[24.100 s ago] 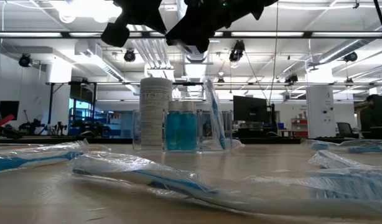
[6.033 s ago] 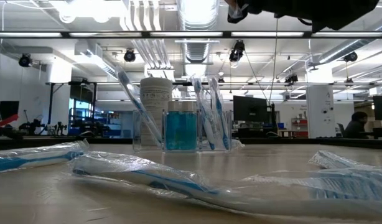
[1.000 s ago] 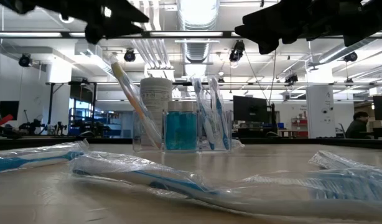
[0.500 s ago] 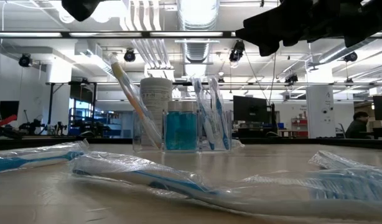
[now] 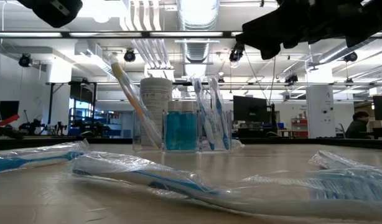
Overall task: Pick & Place toothbrushing station
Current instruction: Put the purple toothbrush into the transparent organizer
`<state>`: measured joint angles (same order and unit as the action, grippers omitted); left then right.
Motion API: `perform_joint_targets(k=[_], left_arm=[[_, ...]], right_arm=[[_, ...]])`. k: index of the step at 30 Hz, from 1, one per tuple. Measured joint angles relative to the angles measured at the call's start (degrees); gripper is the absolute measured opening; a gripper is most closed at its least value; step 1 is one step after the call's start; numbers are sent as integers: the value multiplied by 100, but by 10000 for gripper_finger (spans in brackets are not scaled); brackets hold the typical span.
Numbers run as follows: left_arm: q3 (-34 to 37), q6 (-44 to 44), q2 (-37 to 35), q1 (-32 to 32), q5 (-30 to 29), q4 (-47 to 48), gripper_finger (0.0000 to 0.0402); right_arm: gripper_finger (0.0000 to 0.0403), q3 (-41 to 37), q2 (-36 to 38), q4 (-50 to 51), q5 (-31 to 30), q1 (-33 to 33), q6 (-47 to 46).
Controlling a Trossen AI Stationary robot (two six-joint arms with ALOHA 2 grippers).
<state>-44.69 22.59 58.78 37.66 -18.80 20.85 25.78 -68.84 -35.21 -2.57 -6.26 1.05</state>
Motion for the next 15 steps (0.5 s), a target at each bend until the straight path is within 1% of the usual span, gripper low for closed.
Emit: perform_joint_targets(k=[4,5,9,15], left_arm=[[2,-137,31,10,-48,-4,11],[2,-161,31,10,-63,-16,8],[2,-197,16,10,-79,-25,4],[2,-265,19,10,-81,-26,17]], right_arm=[[180,3,11,207,-1446,39,-385],[178,15,11,402,-1641,91,-423],[167,178,9,1263,-1676,617,-969],[165,208,93,1354,-1706,1677,-1279]])
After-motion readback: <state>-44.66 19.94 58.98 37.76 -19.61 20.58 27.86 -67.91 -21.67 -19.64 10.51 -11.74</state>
